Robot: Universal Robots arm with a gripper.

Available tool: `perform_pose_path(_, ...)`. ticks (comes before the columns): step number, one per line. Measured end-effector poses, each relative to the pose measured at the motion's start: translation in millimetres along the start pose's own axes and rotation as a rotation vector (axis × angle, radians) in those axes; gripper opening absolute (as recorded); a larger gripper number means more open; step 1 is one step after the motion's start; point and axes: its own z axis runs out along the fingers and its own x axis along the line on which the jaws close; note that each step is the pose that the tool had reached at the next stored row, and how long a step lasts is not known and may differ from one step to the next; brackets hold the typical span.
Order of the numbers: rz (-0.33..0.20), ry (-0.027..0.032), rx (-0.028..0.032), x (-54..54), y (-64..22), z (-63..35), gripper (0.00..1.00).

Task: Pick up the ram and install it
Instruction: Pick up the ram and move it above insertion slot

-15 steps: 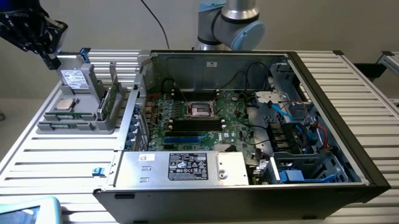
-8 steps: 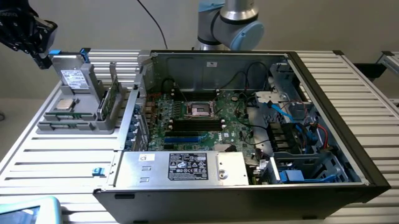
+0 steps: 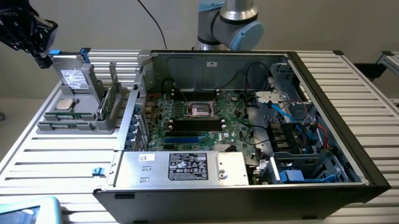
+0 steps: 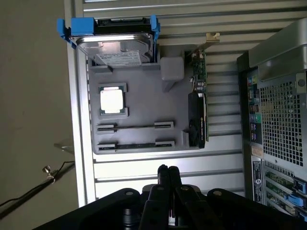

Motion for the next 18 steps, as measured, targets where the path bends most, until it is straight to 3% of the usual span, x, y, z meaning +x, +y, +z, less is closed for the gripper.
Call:
perform_pose_path(11,-0.011,0.0006,-0.0003,0.1,0.3,0.0,0.11)
perform_pose_path(18,-0.108,0.0053,-0.0027,0.0,0.3,0.0,0.11)
